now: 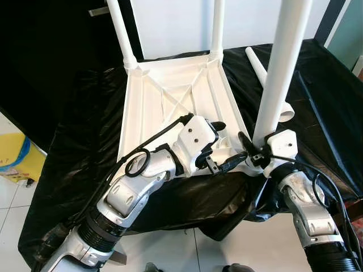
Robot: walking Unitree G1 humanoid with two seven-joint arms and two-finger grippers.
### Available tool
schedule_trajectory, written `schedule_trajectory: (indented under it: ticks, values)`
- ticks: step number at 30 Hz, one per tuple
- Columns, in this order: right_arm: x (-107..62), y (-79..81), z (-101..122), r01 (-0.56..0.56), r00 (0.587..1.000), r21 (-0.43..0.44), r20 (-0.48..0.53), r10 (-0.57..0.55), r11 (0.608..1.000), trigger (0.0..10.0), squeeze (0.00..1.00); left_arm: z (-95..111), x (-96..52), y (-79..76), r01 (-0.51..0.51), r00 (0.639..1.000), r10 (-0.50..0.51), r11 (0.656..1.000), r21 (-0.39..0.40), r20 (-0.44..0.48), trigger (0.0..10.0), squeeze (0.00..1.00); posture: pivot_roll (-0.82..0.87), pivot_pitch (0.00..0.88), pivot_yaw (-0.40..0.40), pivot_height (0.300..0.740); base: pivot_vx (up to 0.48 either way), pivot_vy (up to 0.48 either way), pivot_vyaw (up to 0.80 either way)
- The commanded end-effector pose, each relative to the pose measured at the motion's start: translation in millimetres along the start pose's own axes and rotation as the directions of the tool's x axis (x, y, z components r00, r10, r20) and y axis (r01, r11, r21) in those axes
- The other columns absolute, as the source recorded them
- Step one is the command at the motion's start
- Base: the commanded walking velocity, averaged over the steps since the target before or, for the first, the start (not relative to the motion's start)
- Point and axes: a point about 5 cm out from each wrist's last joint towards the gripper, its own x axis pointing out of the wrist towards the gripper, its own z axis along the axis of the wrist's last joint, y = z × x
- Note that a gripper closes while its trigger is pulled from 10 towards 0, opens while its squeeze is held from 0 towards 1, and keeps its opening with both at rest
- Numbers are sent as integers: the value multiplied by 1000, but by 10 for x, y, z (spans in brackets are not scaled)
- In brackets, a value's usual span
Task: Building children table
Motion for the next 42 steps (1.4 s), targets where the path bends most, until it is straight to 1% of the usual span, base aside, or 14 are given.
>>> schedule_trajectory:
  ticks: [1,4,14,18,20,24,25,26,27,34,37,38,39,42]
  values:
    - [-99,23,-318,20,983,85,-184,-4,996,10000,0,42,1,-60,144,989,-144,989,17,6,10000,0,-100,98,94,740,0,0,0]
    - [-86,20,-337,48,977,143,-211,-17,989,10000,0,45,5,-63,146,989,-146,989,17,8,10000,0,-101,99,93,740,0,0,0]
    - [-46,-44,-340,115,963,175,-261,-67,978,10000,0,57,11,-64,146,989,-146,989,20,14,10000,0,-103,96,88,740,0,0,0]
    - [-48,-33,-321,108,964,154,-259,-65,982,10000,0,60,9,-65,145,989,-145,989,19,17,10000,0,-102,97,86,740,0,0,0]
    - [-52,12,-241,67,976,99,-215,-44,993,10000,0,73,1,-70,147,989,-146,989,-5,35,10000,0,-100,99,84,740,0,0,0]
    - [-53,30,-204,51,980,84,-197,-34,995,10000,0,79,-4,-71,147,988,-146,989,-16,43,10000,0,-100,100,84,740,0,0,0]
    - [-43,30,-117,26,986,68,-168,-14,997,10000,0,89,-10,-33,124,991,-120,989,-78,60,10000,224,-100,100,81,740,0,0,0]
    - [-43,30,-117,26,986,68,-168,-14,997,10000,0,89,-10,-33,124,991,-120,989,-78,60,10000,224,-100,100,81,740,0,0,0]
    - [-28,1,-21,3,989,54,-146,5,999,10000,0,125,-24,-11,132,988,-122,984,-120,92,10000,1000,-102,100,75,740,0,0,0]
    - [12,-82,157,-45,992,19,-115,47,999,10000,0,203,-25,17,150,981,-131,980,-134,140,10000,1000,-103,96,65,740,0,0,0]
    - [12,-82,157,-45,992,19,-115,47,999,10000,0,203,-25,17,150,981,-131,980,-134,140,10000,1000,-103,96,65,740,0,0,0]
    - [30,-104,246,-102,990,5,-98,102,995,10000,0,258,-21,-9,205,969,-185,972,-113,165,10000,0,-106,91,55,740,0,0,0]
    - [32,-99,324,-188,979,-20,-87,186,982,10000,0,333,-24,-29,275,946,-246,953,-126,210,10000,0,-109,86,47,740,0,0,0]
    - [29,-91,368,-246,967,-36,-85,242,969,10000,0,385,-28,-43,326,926,-287,936,-135,243,10000,0,-111,84,44,740,0,0,0]
